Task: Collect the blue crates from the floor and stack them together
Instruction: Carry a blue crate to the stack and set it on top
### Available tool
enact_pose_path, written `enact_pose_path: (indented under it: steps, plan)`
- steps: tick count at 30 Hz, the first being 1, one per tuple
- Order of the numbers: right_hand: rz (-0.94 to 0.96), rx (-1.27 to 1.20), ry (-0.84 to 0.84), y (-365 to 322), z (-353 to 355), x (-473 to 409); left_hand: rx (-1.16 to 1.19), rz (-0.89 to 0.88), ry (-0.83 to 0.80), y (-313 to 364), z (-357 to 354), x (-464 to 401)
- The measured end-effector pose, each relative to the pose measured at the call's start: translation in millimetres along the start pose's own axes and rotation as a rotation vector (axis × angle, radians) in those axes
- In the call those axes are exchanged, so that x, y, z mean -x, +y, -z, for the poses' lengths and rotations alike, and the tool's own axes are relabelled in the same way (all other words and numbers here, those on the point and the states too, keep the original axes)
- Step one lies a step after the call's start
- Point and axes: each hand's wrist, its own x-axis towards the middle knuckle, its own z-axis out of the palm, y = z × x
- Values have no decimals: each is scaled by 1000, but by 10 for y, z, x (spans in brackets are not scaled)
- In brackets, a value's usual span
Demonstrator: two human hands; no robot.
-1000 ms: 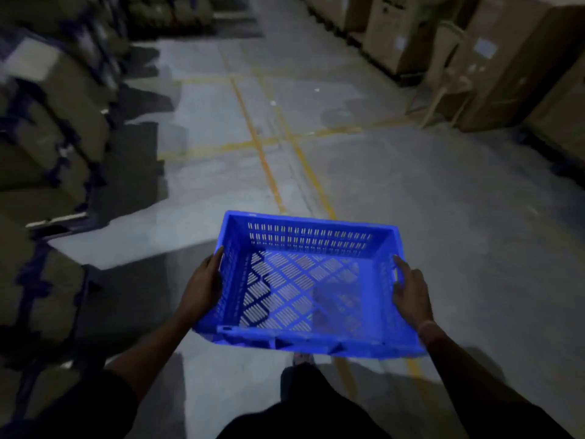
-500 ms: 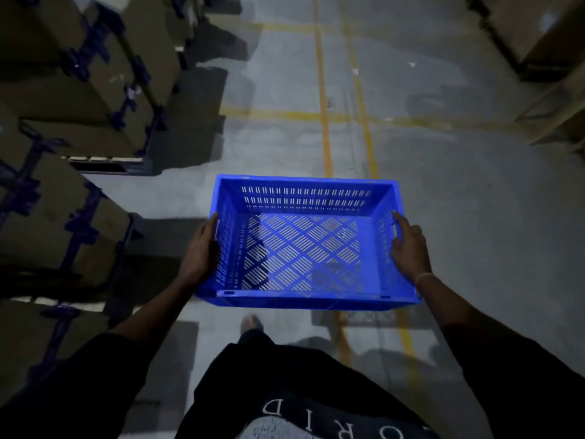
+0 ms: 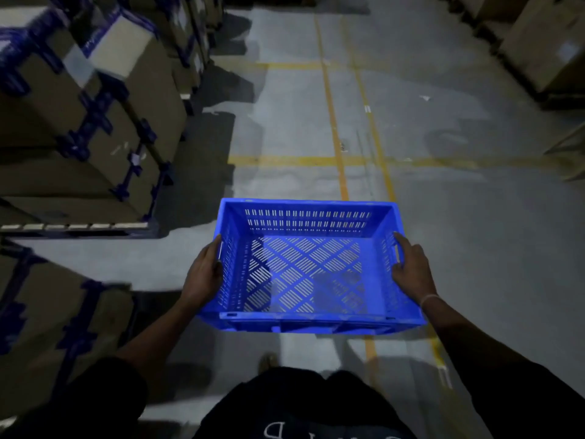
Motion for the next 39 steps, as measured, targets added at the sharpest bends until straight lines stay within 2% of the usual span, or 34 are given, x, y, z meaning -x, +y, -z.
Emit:
enact_pose_path:
  steps: [6,13,26,39]
  plan:
    - [36,12,23,-474,-226,-1261,-38,13,16,-132,251,-1395]
    - [93,12,-2,-709,-553,-3246,-20,48,42,-401,117,-3133]
    - [144,14,-19,-1339,-361,-6604,-8,85,142,-66,257,-6210]
    - [91,40,10,-2084,-1009,-9743,-27,66,67,-819,364,-9635]
